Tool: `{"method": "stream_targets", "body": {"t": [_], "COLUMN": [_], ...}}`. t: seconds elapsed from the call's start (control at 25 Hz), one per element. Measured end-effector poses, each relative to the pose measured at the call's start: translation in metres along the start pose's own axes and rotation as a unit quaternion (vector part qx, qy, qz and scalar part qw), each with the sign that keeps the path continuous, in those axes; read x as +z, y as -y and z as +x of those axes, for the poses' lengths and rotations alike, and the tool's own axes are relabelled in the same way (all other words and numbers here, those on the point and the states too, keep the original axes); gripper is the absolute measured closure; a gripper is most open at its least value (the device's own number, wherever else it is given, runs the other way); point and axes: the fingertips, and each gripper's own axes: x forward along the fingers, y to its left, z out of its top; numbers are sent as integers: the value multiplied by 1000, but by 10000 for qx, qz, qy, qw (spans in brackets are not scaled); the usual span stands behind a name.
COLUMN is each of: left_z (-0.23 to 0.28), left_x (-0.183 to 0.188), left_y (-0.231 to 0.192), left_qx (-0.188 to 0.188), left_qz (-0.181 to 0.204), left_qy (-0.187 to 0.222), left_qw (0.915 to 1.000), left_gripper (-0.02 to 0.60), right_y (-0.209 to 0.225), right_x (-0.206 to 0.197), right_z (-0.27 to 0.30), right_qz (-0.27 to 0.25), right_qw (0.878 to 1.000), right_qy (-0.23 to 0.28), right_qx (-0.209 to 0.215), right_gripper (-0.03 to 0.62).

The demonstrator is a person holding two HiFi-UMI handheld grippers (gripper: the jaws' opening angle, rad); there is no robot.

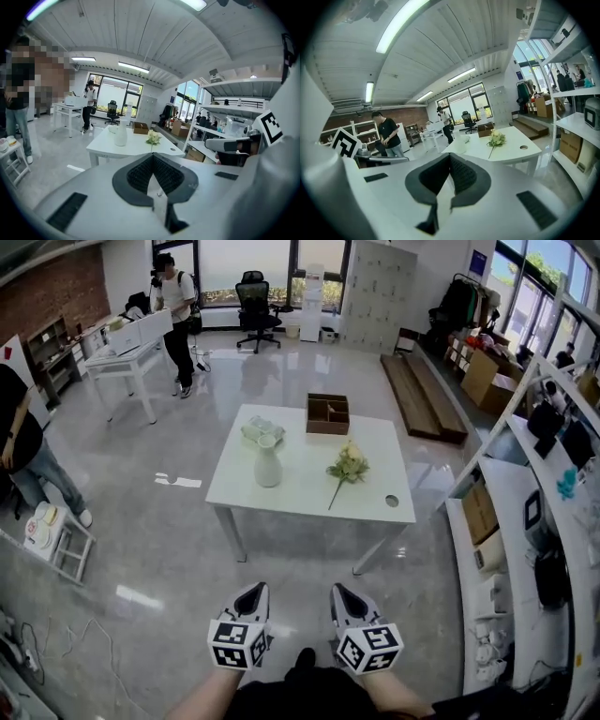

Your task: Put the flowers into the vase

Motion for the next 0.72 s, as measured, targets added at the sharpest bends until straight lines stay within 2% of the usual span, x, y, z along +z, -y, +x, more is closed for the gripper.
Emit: {"method": "stream_targets", "body": {"t": [0.2,0.36,0.52,0.72], "left_z": [51,84,118,169], "left_x": [29,44,54,71], "left_y": [0,-3,-12,-34], "left_qx": [258,324,263,95], "left_qz": [-59,-75,-14,4], "left_qy": [106,119,101,73], "left_qw": [9996,9994,9996,9999], "left_gripper": [575,575,575,575], "right_y": [48,72,82,97], "right_x": [39,51,48,55], "right_z": [41,68,99,148], "right_qz": [-142,-62,-21,19], "right_qw": [9998,9998,9995,9996], "right_qy": [68,66,-88,-132], "right_qx": [141,175,314,234], "right_gripper": [591,591,591,591]}}
